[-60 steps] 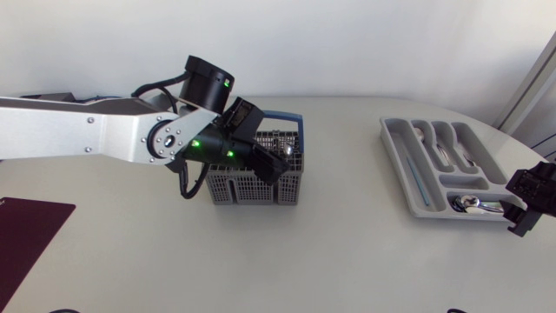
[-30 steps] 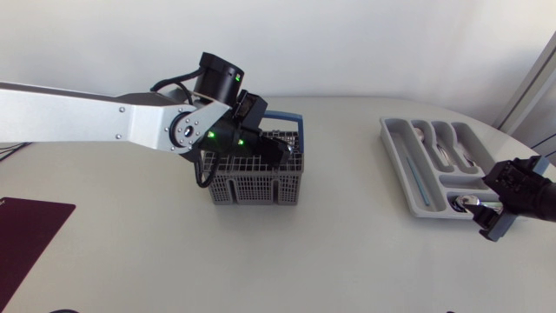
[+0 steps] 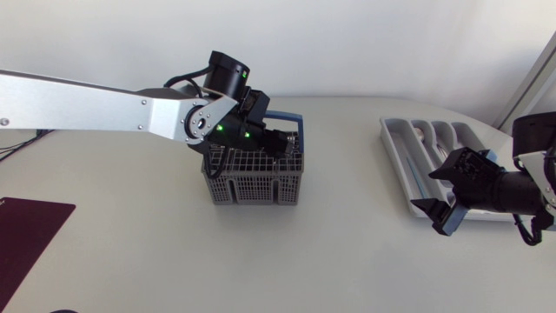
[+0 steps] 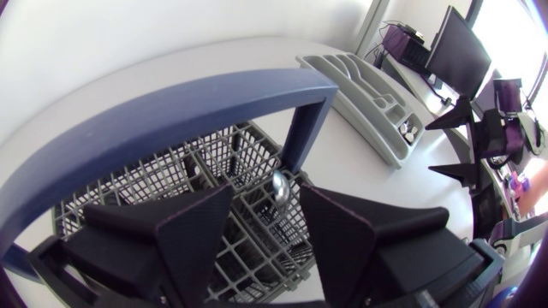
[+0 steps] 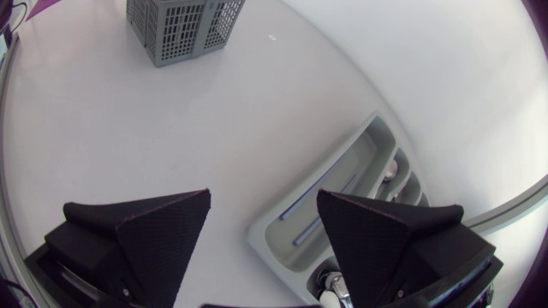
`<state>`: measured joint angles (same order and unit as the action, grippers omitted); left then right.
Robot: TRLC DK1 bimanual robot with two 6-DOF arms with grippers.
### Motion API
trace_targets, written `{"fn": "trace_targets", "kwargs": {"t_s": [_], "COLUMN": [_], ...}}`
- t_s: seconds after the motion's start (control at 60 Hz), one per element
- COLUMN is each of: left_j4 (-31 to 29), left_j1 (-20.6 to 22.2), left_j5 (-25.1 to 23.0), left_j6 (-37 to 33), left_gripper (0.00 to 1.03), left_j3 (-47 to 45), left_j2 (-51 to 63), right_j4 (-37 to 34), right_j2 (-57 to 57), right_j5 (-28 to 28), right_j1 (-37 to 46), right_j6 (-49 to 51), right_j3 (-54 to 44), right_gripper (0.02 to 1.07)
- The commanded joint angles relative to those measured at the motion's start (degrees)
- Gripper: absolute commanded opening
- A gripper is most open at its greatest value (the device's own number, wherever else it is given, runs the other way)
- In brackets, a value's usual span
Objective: Transfer all utensils from the basket to the drawer tray.
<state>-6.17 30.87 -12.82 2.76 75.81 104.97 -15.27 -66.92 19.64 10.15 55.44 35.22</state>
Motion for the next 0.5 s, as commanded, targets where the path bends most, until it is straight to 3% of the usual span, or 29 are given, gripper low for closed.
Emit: {"fn": "trace_targets", "kwargs": {"t_s": [0.0, 0.183, 0.367, 0.483], "left_j4": [-0.8, -1.5, -1.7, -1.7], "left_j1": [0.3, 0.2, 0.8, 0.4], "left_j5": [-0.4, -3.9, -5.0, -5.1], "left_j6": [1.6, 2.7, 2.9, 2.9], "left_gripper": [0.42, 0.27, 0.23, 0.08], "left_j3": [2.2, 4.2, 5.0, 4.7], "left_j2": [2.3, 4.4, 5.1, 4.9], "right_j4": [-0.6, 0.1, 0.1, 0.1], "right_j2": [0.2, -0.3, -0.2, -0.1], "right_j5": [-0.5, -0.9, -1.9, -2.3], "right_j1": [-1.1, -1.9, -3.6, -4.6], "right_j6": [-2.4, -2.7, -3.1, -3.4], "right_j3": [-0.9, -1.2, -1.8, -1.8], "right_gripper": [0.92, 0.92, 0.92, 0.92]}}
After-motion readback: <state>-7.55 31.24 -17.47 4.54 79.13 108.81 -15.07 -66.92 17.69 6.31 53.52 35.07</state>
